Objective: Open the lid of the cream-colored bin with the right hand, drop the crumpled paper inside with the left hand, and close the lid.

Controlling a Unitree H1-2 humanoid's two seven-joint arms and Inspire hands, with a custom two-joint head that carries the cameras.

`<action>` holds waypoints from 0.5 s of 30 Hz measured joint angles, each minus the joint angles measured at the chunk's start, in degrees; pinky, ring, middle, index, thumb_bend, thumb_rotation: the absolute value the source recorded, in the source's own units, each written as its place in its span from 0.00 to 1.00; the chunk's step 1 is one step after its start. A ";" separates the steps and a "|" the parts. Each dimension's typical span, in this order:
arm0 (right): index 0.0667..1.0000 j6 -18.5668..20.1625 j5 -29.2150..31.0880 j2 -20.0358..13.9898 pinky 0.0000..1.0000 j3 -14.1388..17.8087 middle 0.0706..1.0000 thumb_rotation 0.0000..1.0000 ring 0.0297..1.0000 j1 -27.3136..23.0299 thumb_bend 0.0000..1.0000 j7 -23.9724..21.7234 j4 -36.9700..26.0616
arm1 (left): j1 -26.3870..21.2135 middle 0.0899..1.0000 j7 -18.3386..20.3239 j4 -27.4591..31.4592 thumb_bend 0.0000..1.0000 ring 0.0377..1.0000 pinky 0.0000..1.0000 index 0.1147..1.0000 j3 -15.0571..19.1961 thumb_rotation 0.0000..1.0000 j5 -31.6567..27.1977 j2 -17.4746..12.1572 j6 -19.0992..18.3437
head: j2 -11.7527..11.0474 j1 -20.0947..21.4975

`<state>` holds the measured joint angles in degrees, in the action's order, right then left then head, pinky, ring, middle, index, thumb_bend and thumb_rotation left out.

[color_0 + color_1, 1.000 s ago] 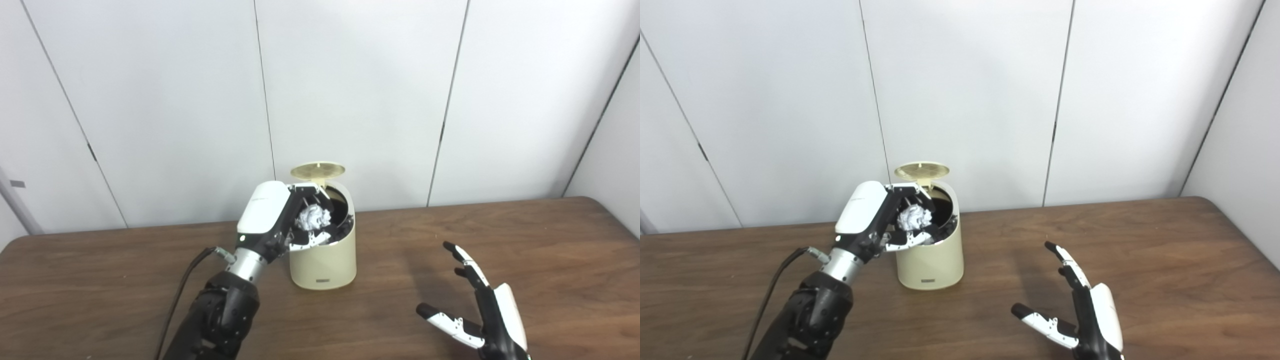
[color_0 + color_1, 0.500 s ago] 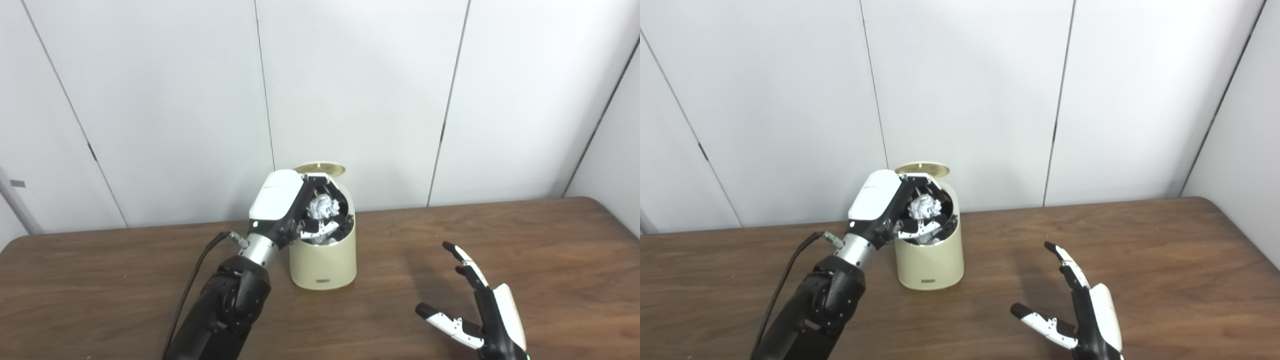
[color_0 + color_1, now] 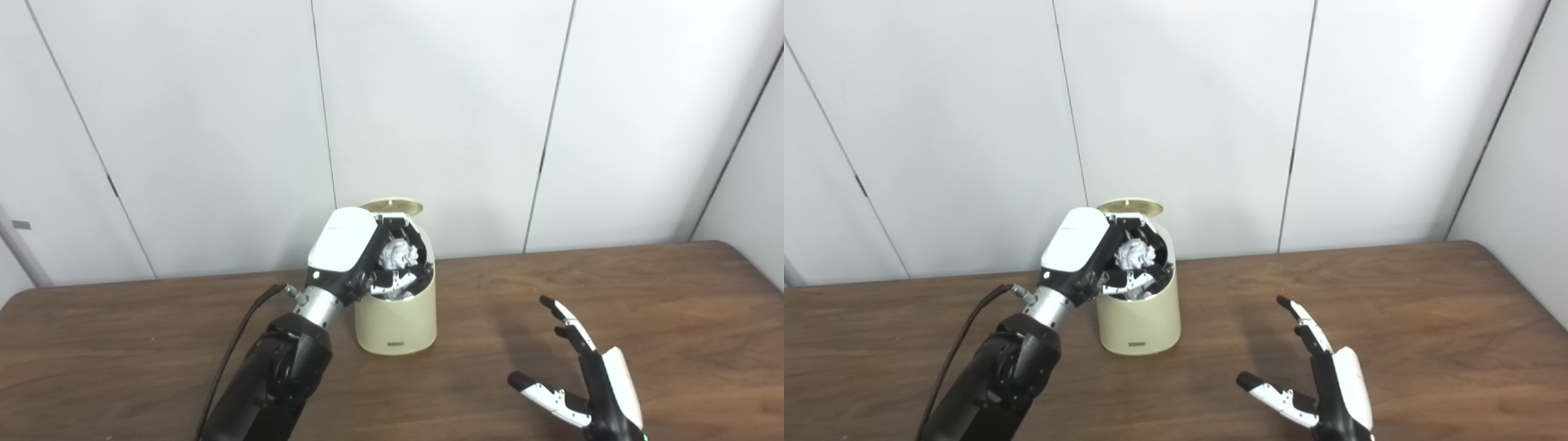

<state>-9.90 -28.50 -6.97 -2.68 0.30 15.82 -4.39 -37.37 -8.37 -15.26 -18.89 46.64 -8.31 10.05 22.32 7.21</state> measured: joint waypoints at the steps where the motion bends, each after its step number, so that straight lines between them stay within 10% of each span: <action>1: 0.87 0.00 0.08 0.00 0.82 -0.01 0.89 0.74 0.89 0.02 0.85 -0.03 -0.04 | -0.04 0.42 -0.50 -0.36 0.50 0.39 0.31 0.45 -0.23 0.00 0.76 -0.05 0.02 | -0.09 -0.09; 15: 0.87 -0.96 1.36 -0.17 0.86 -0.03 0.89 0.73 0.90 0.21 0.84 -0.14 -0.16 | -1.02 0.45 -7.92 -2.81 0.52 0.52 0.47 0.41 -3.27 0.00 6.83 -2.08 4.69 | -0.70 -0.88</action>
<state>-10.86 -27.14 -7.14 -2.70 0.51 15.67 -4.55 -38.39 -16.28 -18.07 -22.16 53.46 -10.39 14.74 21.62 6.33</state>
